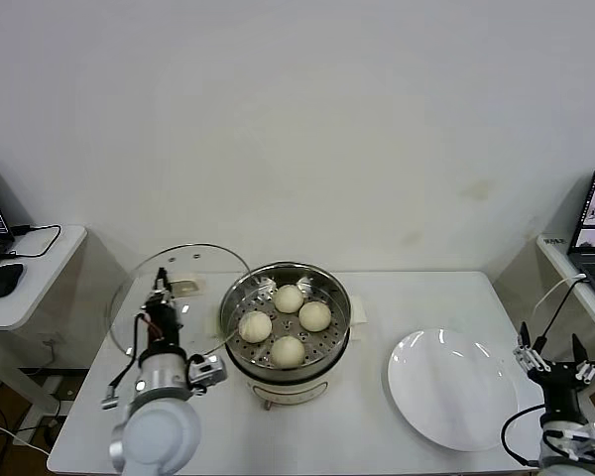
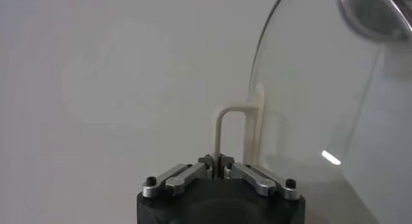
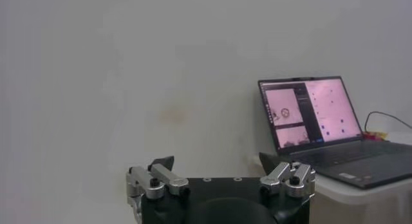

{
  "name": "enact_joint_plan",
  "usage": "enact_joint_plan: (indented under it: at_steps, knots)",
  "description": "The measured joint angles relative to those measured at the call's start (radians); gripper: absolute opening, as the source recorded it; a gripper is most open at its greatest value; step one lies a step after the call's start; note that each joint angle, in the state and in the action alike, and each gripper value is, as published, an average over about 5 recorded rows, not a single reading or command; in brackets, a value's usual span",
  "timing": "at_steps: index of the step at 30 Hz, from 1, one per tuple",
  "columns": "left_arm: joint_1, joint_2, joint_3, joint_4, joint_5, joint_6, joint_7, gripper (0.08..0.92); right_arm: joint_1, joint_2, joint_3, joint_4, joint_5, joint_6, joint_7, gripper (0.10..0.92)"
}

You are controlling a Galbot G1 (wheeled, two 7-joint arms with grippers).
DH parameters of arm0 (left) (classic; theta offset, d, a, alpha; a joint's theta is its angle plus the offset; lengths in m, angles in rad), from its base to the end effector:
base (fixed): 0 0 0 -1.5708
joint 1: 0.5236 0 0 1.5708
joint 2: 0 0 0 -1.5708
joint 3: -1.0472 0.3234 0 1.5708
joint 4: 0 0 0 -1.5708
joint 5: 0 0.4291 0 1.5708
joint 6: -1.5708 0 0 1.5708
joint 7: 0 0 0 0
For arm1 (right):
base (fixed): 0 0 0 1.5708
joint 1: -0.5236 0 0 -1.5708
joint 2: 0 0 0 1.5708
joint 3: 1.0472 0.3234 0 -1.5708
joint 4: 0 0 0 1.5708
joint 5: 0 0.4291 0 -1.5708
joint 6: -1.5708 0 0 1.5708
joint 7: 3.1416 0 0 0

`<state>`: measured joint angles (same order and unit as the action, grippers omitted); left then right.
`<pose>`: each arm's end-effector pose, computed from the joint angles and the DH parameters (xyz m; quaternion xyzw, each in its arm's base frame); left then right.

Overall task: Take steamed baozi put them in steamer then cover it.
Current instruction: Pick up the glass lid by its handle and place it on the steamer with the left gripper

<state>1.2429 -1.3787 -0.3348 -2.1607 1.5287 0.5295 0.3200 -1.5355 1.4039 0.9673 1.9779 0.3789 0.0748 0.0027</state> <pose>0.3249 -0.0495 -0.1622 0.1095 -0.7274 -0.6737 0.0713 0.2565 -0.1923 -0.2758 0.1654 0.9850 0.0118 0.0467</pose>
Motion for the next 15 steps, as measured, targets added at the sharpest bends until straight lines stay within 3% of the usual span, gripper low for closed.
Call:
enact_joint_plan:
  at_steps: [15]
  knots:
    - [-0.083,-0.121,0.202,0.104,0.093,0.024,0.041,0.131,0.011,0.053,0.015,-0.001,-0.062,0.006,0.000,0.823]
